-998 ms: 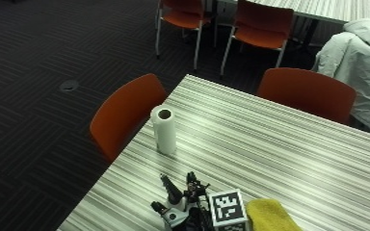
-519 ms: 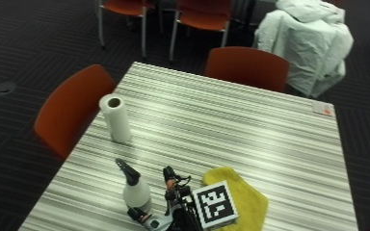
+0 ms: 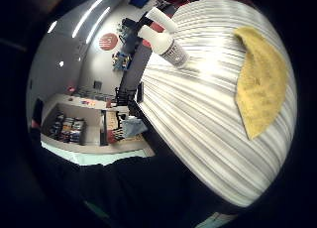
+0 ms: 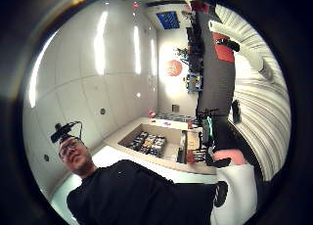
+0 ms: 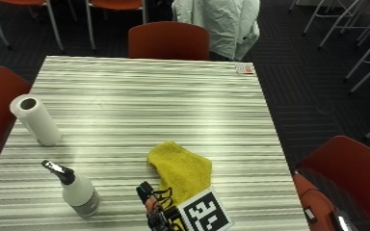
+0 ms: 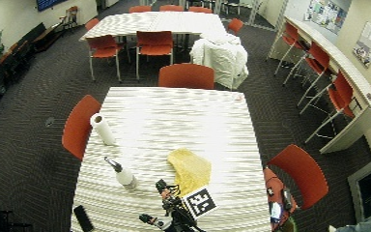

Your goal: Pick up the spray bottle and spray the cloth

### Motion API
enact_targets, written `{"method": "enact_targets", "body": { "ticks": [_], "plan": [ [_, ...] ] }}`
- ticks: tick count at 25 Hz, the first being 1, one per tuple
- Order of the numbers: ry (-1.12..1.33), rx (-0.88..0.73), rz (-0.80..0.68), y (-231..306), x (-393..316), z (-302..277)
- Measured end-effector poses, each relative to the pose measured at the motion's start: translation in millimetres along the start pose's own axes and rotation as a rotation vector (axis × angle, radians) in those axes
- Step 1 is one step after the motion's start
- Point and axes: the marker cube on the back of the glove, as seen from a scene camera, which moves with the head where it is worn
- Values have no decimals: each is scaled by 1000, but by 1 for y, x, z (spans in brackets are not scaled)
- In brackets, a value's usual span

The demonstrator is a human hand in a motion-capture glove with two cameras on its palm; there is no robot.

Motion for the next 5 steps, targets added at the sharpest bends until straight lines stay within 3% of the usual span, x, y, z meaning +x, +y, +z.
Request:
{"method": "enact_targets", "body": {
  "ticks": [5],
  "plan": [
    [81, -36, -41, -6, 15, 3]
  ]
}}
